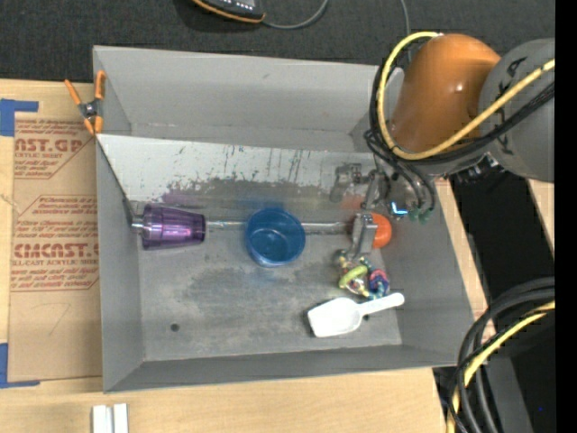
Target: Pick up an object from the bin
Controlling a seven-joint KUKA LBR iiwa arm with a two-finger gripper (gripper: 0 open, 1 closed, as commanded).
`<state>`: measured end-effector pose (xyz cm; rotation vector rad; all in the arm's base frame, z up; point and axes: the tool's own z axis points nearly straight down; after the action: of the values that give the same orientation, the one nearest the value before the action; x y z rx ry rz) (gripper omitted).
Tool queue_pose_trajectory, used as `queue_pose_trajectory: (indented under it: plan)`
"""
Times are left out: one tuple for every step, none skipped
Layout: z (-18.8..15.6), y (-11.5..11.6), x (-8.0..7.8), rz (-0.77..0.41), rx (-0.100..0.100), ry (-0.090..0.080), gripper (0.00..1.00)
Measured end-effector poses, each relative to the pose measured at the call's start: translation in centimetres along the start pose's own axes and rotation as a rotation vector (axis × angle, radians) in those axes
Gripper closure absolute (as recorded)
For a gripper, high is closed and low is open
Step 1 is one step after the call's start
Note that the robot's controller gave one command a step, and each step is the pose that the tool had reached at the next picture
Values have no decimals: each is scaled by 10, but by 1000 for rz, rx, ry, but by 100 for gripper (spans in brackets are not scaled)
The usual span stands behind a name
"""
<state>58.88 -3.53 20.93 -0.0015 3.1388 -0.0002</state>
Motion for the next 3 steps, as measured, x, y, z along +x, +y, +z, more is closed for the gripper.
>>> queue_pose_trajectory:
  plan:
    - [112,56,-3,133,-2,1,0]
    - [58,62,-2,329,-1,0,0]
    - [113,77,10,354,-1,6,0]
